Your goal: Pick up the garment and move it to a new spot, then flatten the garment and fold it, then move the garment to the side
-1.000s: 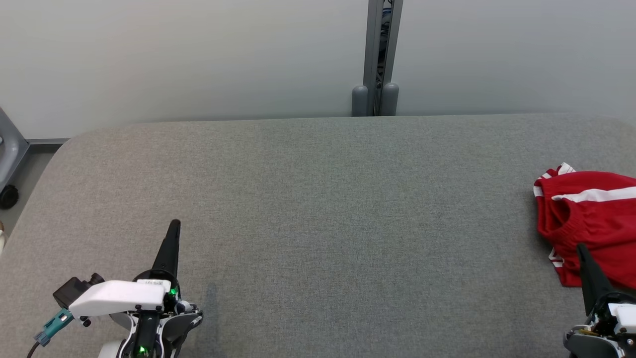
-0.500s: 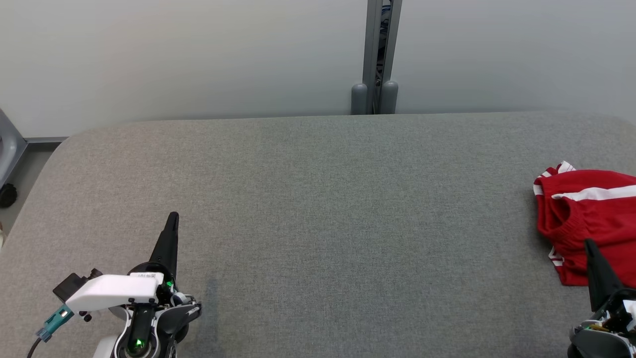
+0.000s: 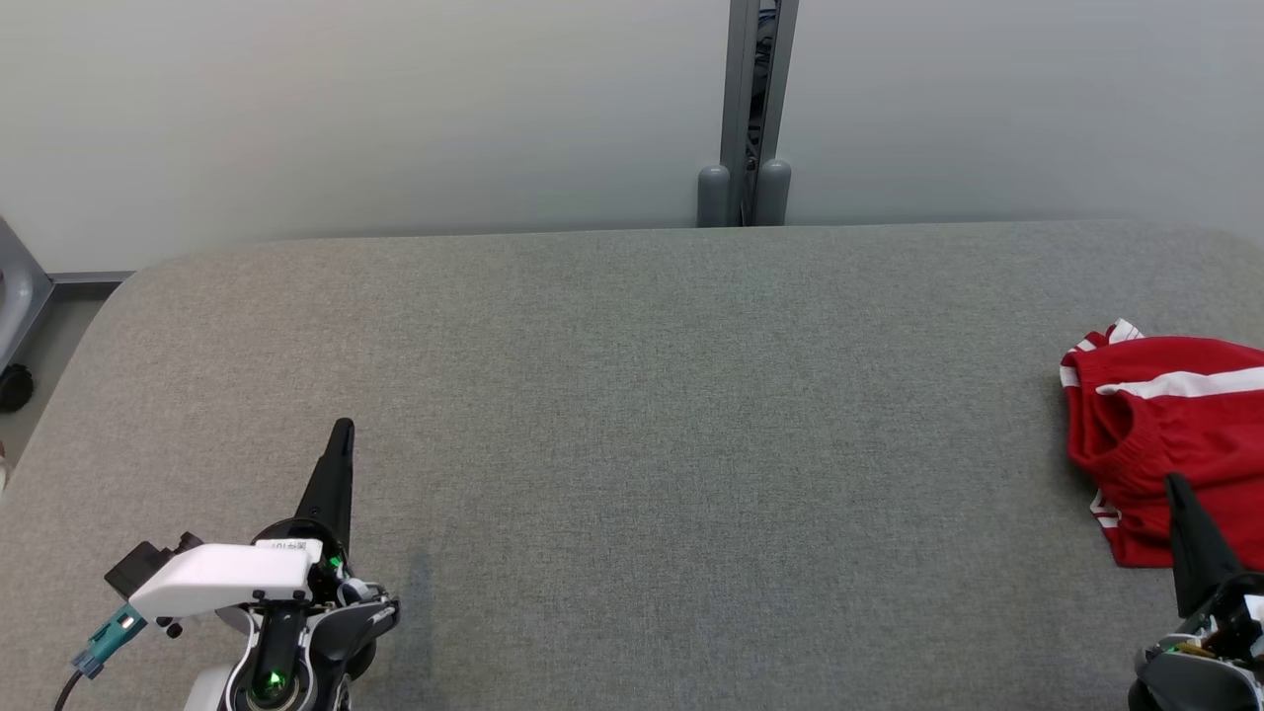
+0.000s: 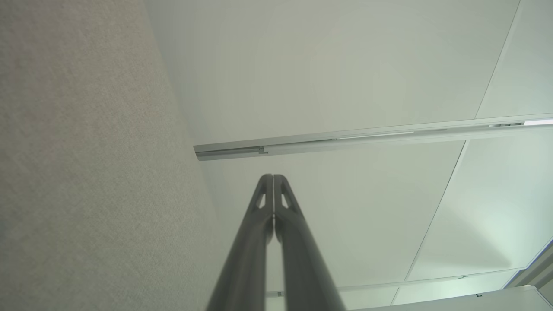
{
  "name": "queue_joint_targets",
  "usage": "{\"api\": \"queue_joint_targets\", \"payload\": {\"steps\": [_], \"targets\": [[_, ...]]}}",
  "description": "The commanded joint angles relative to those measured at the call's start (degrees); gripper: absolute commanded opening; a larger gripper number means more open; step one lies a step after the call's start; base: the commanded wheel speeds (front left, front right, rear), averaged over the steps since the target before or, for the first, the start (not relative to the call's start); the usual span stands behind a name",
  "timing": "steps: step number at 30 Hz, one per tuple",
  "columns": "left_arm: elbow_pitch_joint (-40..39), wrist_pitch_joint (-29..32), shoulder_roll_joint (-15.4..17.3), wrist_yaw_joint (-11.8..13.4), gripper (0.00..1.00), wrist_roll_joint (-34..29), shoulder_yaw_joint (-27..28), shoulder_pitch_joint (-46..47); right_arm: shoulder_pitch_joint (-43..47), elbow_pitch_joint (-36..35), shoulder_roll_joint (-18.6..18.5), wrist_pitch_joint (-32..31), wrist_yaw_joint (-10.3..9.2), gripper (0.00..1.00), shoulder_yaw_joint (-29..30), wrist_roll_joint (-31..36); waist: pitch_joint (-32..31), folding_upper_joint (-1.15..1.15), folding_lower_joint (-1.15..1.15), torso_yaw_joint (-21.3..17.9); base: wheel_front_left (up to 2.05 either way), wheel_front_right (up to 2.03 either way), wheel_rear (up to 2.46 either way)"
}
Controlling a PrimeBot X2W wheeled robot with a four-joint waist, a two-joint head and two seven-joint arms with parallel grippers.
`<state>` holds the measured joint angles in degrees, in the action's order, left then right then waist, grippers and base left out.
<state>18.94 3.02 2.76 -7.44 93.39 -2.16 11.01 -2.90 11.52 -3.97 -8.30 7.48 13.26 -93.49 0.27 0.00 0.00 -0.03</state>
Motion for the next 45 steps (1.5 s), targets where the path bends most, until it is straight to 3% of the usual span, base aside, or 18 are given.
{"api": "queue_joint_targets", "payload": {"steps": [1,45], "targets": [[0.00,0.27,0.28,-0.18,0.00,0.12,0.26,0.76,-0.36,-0.27,-0.09,-0.53,0.02,0.00,0.27,0.05,0.00,0.00,0.00,0.00,0.00,0.00,0.00],[-0.01,0.27,0.25,-0.18,0.00,0.07,0.30,0.75,-0.55,-0.21,0.40,-1.10,0.02,0.00,0.90,0.72,0.00,0.00,0.00,0.00,0.00,0.00,0.00]]}}
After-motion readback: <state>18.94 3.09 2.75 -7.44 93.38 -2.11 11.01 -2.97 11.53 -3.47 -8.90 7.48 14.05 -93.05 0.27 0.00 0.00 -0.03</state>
